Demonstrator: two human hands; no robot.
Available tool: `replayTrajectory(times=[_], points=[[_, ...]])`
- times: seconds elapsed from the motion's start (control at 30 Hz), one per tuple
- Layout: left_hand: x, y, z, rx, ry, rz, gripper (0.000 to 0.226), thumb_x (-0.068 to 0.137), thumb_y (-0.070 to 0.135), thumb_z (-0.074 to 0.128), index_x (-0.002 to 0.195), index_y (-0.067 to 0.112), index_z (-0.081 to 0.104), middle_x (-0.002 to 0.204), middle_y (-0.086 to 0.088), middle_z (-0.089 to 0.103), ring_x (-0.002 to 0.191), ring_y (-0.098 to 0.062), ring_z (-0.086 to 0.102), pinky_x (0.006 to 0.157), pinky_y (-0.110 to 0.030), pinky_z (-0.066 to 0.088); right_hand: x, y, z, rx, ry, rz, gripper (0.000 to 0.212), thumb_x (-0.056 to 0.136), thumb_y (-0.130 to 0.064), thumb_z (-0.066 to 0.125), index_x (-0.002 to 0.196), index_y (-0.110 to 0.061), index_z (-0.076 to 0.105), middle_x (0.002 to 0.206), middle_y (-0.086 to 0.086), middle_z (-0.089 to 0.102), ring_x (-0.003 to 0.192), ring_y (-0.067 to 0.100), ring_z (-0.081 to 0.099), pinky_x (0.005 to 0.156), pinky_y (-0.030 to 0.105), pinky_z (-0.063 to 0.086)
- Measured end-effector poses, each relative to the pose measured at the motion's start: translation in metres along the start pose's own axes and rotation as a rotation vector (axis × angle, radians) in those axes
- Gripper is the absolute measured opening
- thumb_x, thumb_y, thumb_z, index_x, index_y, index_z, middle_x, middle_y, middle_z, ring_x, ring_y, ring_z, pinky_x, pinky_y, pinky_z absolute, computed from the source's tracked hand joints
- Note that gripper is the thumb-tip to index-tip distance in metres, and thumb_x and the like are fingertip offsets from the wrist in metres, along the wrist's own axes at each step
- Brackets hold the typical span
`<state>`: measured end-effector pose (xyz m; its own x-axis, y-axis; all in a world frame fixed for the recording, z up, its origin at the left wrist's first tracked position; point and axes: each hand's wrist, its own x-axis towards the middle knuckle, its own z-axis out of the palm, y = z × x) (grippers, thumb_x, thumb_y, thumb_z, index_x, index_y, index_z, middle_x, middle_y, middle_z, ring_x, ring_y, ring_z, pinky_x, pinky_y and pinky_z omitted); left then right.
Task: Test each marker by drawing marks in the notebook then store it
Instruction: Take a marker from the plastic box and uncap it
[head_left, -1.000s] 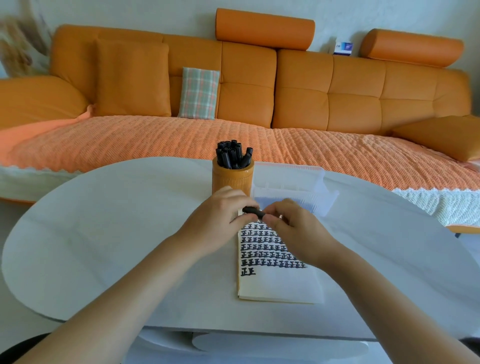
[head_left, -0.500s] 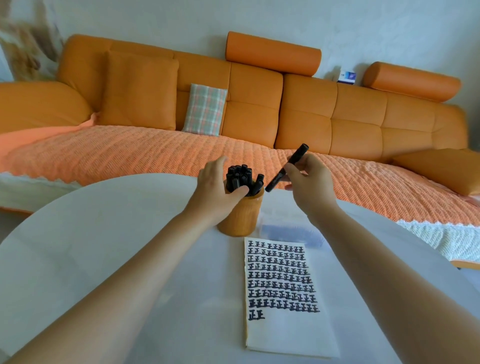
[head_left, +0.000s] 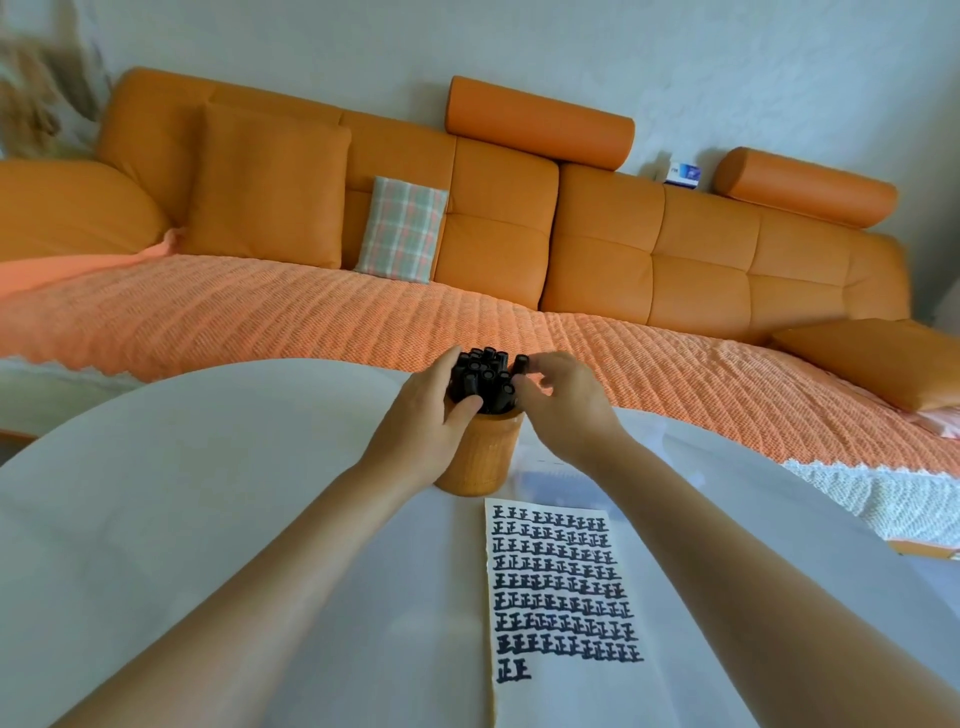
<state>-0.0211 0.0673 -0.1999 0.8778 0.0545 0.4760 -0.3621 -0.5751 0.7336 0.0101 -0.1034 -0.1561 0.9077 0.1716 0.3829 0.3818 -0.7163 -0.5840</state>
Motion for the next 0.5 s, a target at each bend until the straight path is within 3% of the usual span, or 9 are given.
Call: replayTrajectory(times=[0.13, 0.23, 0.27, 0.4, 0.5], points=[[0.0, 0.006, 0.002, -0.023, 0.002, -0.027, 0.074, 0.091, 0.049, 0.057, 0.151, 0.023, 0.025, 0.151, 0.003, 0.038, 0.139, -0.014, 0.034, 0.106, -0.026, 0.03, 0.003, 0.0, -0.002, -0.194, -0.072, -0.005, 0.035, 0.102, -0.042, 0.044, 0.101, -0.023, 0.074, 0.107, -0.003, 0.053, 0.095, 0.017, 0.051, 0.084, 0.036, 0.041], [0.001, 0.01, 0.006, 0.018, 0.052, -0.042, 0.079, 0.085, 0.052, 0.064, 0.148, 0.02, 0.028, 0.146, 0.001, 0.044, 0.134, -0.017, 0.039, 0.103, -0.029, 0.037, 0.006, -0.003, -0.007, -0.194, -0.214, 0.046, 0.044, 0.103, -0.038, 0.043, 0.095, -0.004, 0.071, 0.096, 0.007, 0.056, 0.076, 0.02, 0.049, 0.067, 0.034, 0.039], [0.002, 0.009, 0.008, 0.022, 0.08, -0.04, 0.073, 0.088, 0.048, 0.062, 0.147, 0.02, 0.031, 0.144, 0.0, 0.046, 0.133, -0.018, 0.041, 0.102, -0.029, 0.038, 0.007, -0.003, -0.011, -0.192, -0.235, 0.037, 0.042, 0.103, -0.036, 0.046, 0.099, -0.003, 0.071, 0.096, 0.008, 0.057, 0.077, 0.022, 0.051, 0.066, 0.034, 0.039], [0.003, 0.007, 0.01, 0.085, 0.105, 0.029, 0.053, 0.095, 0.03, 0.058, 0.143, 0.02, 0.039, 0.138, -0.001, 0.052, 0.128, -0.019, 0.044, 0.097, -0.022, 0.034, 0.003, 0.007, -0.024, -0.149, -0.25, 0.037, 0.035, 0.101, -0.038, 0.049, 0.131, -0.024, 0.06, 0.116, -0.004, 0.063, 0.095, 0.015, 0.058, 0.077, 0.028, 0.04], [-0.001, 0.004, 0.009, 0.104, 0.049, 0.013, 0.067, 0.094, 0.034, 0.058, 0.15, 0.019, 0.026, 0.147, -0.001, 0.042, 0.136, -0.017, 0.034, 0.102, -0.024, 0.029, -0.002, 0.022, -0.035, -0.214, -0.272, 0.07, 0.028, 0.103, -0.025, 0.047, 0.124, -0.022, 0.065, 0.121, -0.005, 0.065, 0.101, 0.014, 0.06, 0.082, 0.028, 0.046]])
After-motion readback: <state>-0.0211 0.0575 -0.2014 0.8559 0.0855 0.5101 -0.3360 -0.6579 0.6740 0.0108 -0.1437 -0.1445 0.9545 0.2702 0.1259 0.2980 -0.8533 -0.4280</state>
